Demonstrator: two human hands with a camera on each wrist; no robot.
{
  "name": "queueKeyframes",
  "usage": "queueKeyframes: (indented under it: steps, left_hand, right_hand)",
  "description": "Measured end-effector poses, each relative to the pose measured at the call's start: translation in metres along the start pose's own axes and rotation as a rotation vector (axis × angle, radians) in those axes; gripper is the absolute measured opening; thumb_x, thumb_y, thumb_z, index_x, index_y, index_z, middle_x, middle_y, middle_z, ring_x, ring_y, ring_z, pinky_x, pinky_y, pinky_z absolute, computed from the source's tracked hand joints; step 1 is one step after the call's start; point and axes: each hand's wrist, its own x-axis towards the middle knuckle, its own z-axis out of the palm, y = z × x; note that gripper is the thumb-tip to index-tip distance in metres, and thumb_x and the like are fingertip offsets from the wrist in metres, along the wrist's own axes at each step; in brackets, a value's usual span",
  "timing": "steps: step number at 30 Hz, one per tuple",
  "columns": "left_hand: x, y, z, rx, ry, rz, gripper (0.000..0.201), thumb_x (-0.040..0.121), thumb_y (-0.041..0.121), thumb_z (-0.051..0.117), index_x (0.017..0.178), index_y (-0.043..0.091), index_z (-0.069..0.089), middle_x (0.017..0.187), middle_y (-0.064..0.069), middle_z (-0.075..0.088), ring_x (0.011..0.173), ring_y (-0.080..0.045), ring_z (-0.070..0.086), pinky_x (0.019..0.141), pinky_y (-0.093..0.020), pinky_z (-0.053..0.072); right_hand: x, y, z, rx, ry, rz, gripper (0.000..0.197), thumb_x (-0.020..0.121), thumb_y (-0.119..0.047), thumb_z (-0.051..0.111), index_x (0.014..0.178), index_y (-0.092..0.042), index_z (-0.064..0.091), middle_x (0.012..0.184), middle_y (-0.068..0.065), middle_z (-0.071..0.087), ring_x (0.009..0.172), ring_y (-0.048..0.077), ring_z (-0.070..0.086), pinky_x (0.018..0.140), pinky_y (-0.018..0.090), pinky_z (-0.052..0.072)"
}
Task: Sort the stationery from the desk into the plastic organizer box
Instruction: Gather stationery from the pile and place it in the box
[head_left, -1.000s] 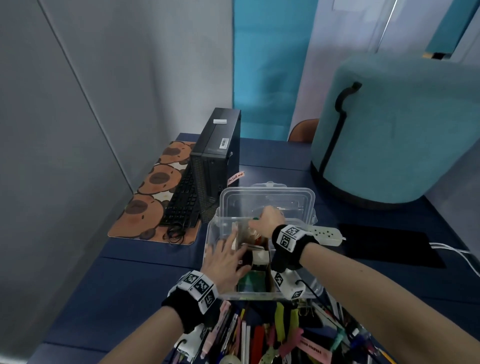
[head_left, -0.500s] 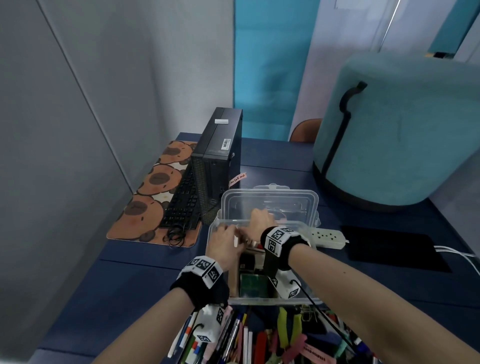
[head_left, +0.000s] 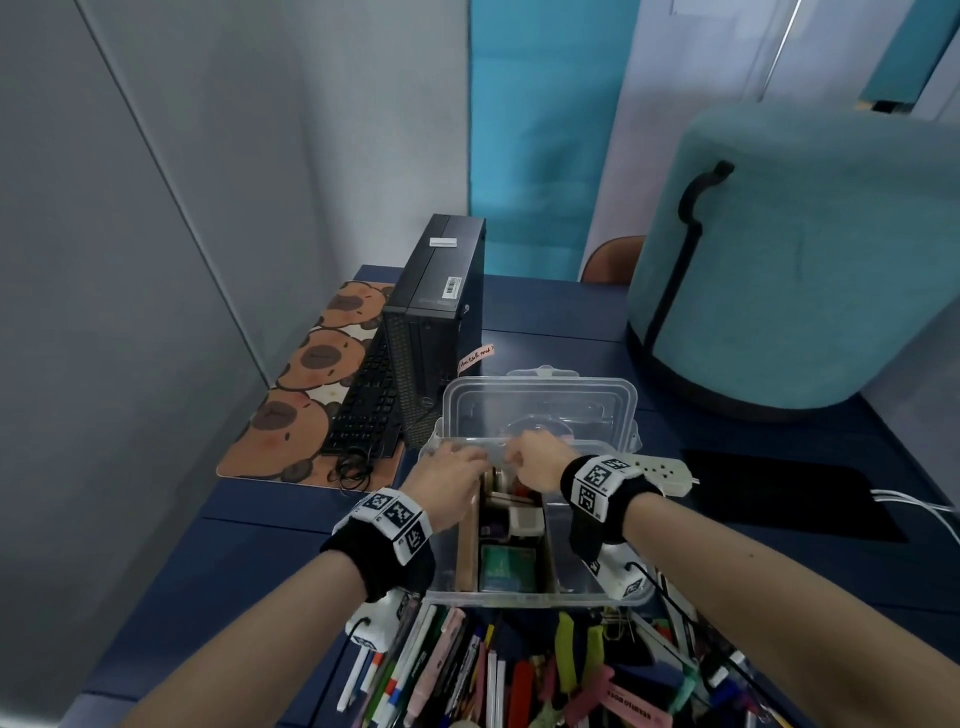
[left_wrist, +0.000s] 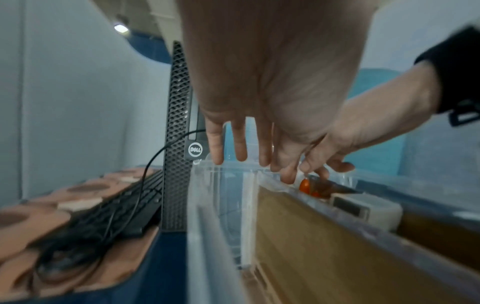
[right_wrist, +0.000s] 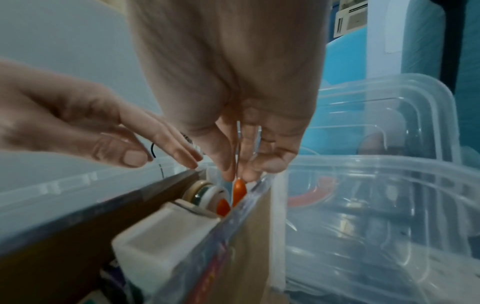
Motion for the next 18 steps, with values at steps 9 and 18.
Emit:
queueKeyframes:
  steps: [9,18]
  left_hand:
    - [0.005,0.011,-0.015,0.359,-0.216,0.136,0.031,0.097,0.027,0.04,0.116,0.018,0.064,0.137,0.005,0.047,0.138,-0.026,0.025,0.111,-0.056,0.021]
    - [0.016,0.014,-0.013,0.352,-0.223,0.166,0.043,0.099,0.036,0.028,0.111,0.022,0.066,0.125,0.002,0.06,0.133,-0.02,0.038,0.111,-0.064,-0.003]
  right_hand:
    - [-0.002,0.003,0.016,-0.221,0.063,-0.155,0.028,0.092,-0.013,0.043,0.112,-0.014,0.064,0.127,0.008,0.055,0.115,0.029,0.051,0.086,0.039,0.043]
    - [-0.011,0.007,0.021,-0.305,0.135,-0.142,0.035,0.097,-0.024,0.037,0.116,-0.01,0.063,0.137,0.007,0.048,0.121,0.028,0.04,0.1,0.046,0.033]
